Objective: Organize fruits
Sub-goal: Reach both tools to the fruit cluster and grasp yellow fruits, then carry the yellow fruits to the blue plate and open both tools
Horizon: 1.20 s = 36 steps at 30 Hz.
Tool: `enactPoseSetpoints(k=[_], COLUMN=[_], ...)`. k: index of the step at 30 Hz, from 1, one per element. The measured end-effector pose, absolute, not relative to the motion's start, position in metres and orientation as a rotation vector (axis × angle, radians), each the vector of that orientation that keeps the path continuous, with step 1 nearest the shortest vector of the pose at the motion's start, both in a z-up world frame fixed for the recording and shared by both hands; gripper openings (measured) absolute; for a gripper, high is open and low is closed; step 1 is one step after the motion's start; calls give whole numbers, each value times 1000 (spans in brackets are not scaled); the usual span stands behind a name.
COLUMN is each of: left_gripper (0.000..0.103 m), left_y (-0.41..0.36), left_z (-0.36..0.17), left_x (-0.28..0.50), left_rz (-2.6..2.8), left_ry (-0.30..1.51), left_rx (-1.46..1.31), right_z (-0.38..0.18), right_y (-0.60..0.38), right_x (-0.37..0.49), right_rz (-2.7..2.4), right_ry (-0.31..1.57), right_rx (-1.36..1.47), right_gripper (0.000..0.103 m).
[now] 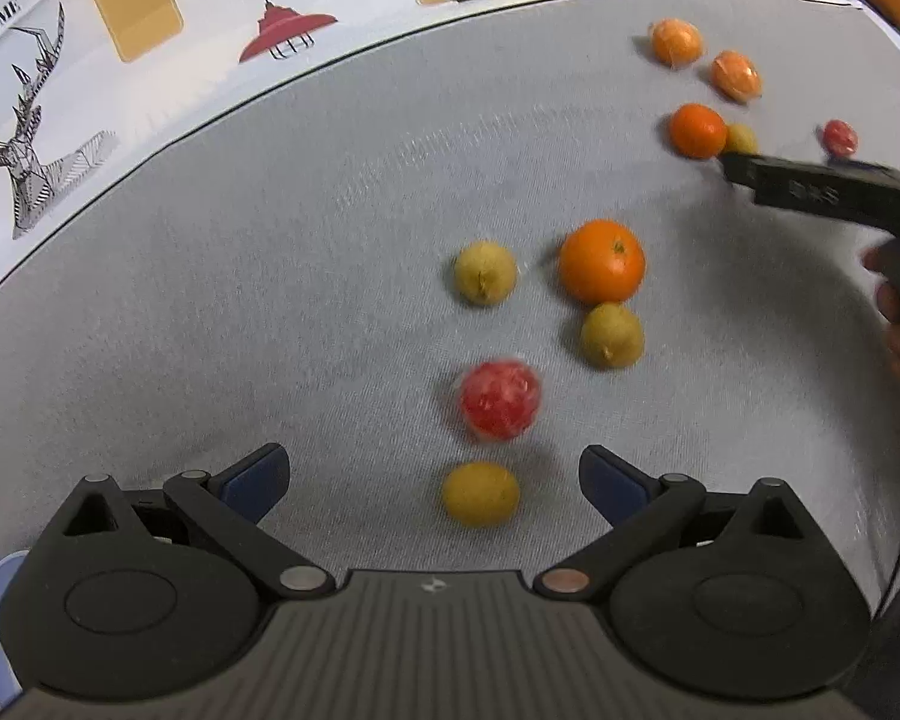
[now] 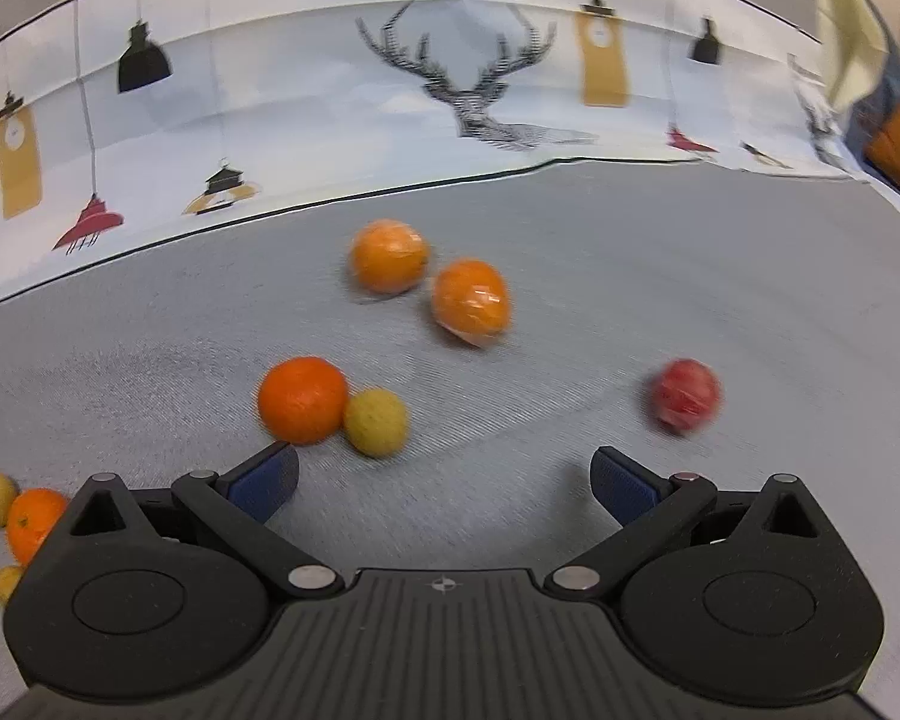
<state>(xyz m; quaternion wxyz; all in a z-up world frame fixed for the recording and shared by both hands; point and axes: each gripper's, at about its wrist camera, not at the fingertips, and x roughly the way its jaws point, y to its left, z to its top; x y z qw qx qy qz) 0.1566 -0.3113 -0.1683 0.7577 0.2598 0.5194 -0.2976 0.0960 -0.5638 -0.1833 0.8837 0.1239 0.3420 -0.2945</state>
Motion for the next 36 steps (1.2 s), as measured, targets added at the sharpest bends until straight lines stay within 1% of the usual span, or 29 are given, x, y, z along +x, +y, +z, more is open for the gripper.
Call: enactPoseSetpoints(k=[4,5,6,7,8,9,10,11,12,13,14,19,25,31,36], left_gripper=[103,95,86,60,46,37,30,30,30,30,30,30,30,30,30], left_y=[-302,-301,-301,-300,-299,-297,-295,-294,-293,-292,-291,-276,-237,-172,-105], left_z=[-174,-175,-176,-176,-176,-174,-171,-169,-166,-163,-160,-130,-81,-36,-8], left_x=[147,144,141,140,140,139,138,136,133,130,127,115,87,49,17], left_rz=[-670,-673,-680,-692,-709,-706,-709,-717,-720,-719,-721,-693,-632,-556,-448], left_ry=[1116,1101,1085,1096,1120,1119,1114,1108,1092,1075,1061,1038,1009,1007,1008], left_rx=[563,564,561,551,511,471,441,426,423,430,436,391,351,319,300], right_z=[-196,-199,-201,-202,-203,-202,-201,-199,-197,-194,-193,-176,-119,-64,-33], right_y=[-562,-559,-558,-557,-557,-558,-557,-555,-551,-547,-542,-538,-508,-416,-331], right_x=[106,108,110,110,110,108,107,104,101,101,101,83,23,-30,-58], right_rz=[-597,-597,-595,-593,-593,-593,-585,-571,-552,-526,-528,-589,-585,-425,-233], right_ry=[682,668,654,642,638,636,637,631,627,633,655,666,553,480,476], right_rx=[220,185,167,157,155,155,149,142,128,105,77,96,196,195,215], right_gripper=[102,102,102,102,102,102,94,85,60,29,25,25,25,25,25])
